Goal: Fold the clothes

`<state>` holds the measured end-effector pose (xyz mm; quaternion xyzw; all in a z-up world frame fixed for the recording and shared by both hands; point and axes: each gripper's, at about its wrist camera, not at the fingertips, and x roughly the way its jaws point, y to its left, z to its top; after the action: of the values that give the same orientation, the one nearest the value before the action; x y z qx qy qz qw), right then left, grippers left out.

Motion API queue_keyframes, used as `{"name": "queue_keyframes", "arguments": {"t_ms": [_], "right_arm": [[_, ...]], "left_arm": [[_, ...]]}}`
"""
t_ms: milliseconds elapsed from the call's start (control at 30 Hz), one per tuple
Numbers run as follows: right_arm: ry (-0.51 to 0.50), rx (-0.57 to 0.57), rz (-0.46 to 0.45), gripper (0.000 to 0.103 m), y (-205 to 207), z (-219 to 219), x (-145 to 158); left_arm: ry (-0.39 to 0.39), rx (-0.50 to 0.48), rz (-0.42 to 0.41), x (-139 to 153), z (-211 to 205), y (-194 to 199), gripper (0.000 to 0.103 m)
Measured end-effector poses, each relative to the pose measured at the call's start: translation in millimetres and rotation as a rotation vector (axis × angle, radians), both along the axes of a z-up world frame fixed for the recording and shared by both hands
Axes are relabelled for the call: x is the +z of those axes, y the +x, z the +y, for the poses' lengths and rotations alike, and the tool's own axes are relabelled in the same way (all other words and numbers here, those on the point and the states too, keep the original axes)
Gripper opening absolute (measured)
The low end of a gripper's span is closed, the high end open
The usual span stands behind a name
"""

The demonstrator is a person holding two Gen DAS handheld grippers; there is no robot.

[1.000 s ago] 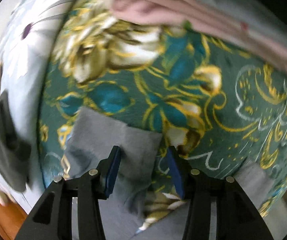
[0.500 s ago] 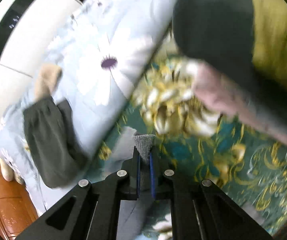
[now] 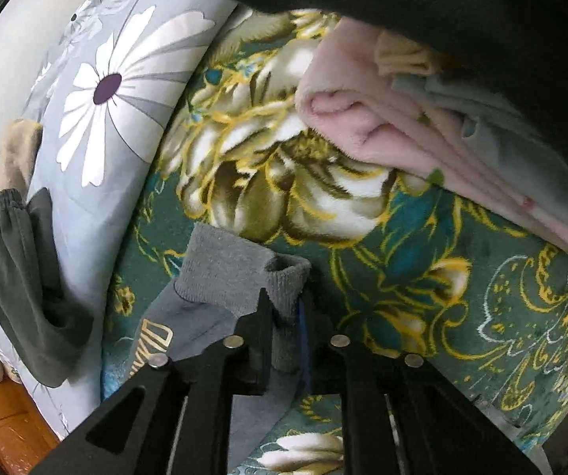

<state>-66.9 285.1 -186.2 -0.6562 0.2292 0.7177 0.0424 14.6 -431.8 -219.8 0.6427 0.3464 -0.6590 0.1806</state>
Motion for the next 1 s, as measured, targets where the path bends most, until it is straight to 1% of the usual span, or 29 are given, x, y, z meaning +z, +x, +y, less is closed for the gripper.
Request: {"name": "queue_keyframes", "arguments": {"t_ms": [33,133,167,200,233,267,300,367,400,433,467,500,567,700,867,1000], "right_arm": [[0.002,-0.004,0.004,0.028,1.0,1.0,3.7],[-0.003,-0.008,0.017,0.035,4.1,3.3,16.3],[-0.005,-0.006,0.023,0.037,6.0,4.3,21.3],[-0.006,-0.001,0.025,0.042,8.5,6.0,25.5],[-0.007,0.007,0.028,0.043,12.7,8.0,31.7],[-0.009,0.016,0.03,0.044,16.9,10.0,37.8],[-0.011,0.024,0.032,0.047,21.1,12.0,43.9],[-0.014,0.048,0.035,0.05,33.5,16.1,55.0],[-0.019,0.061,0.035,0.052,43.6,18.2,60.1],[-0.025,0.073,0.032,0.058,53.7,20.1,63.7],[-0.035,0.084,0.026,0.06,63.8,21.9,64.5],[-0.041,0.095,0.017,0.06,74.7,24.3,65.4],[-0.043,0.114,-0.01,0.06,99.6,31.2,66.8],[-0.055,0.08,-0.093,0.06,153.8,58.7,58.3],[-0.032,0.01,-0.203,0.06,211.9,94.9,35.2],[-0.034,-0.041,-0.252,0.06,239.8,116.7,14.8]], "left_arm": [[0.0,-0.005,0.005,3.8,0.9,3.3,0.029],[-0.008,-0.015,0.016,16.6,3.1,16.6,0.031],[-0.013,-0.013,0.022,23.1,4.4,25.7,0.033],[-0.02,-0.009,0.034,30.1,4.6,35.6,0.037],[-0.03,-0.009,0.039,34.9,4.7,44.2,0.04],[-0.049,-0.011,0.043,40.5,5.8,56.3,0.047],[-0.066,-0.015,0.041,44.5,8.0,67.3,0.052],[-0.087,-0.034,0.019,43.7,6.6,88.4,0.055],[-0.086,-0.024,-0.001,40.0,5.2,102.2,0.055],[-0.084,-0.014,-0.021,36.3,3.8,115.9,0.055],[-0.082,0.0,-0.043,32.0,2.5,131.2,0.055],[-0.072,0.027,-0.068,25.7,1.9,151.6,0.055],[-0.055,0.066,-0.096,18.6,3.3,179.7,0.055],[-0.018,0.121,-0.142,-3.6,8.5,227.3,0.055],[0.002,0.134,-0.156,-21.2,16.2,250.0,0.055],[-0.014,0.11,-0.133,-25.3,20.6,252.7,0.053]]}}
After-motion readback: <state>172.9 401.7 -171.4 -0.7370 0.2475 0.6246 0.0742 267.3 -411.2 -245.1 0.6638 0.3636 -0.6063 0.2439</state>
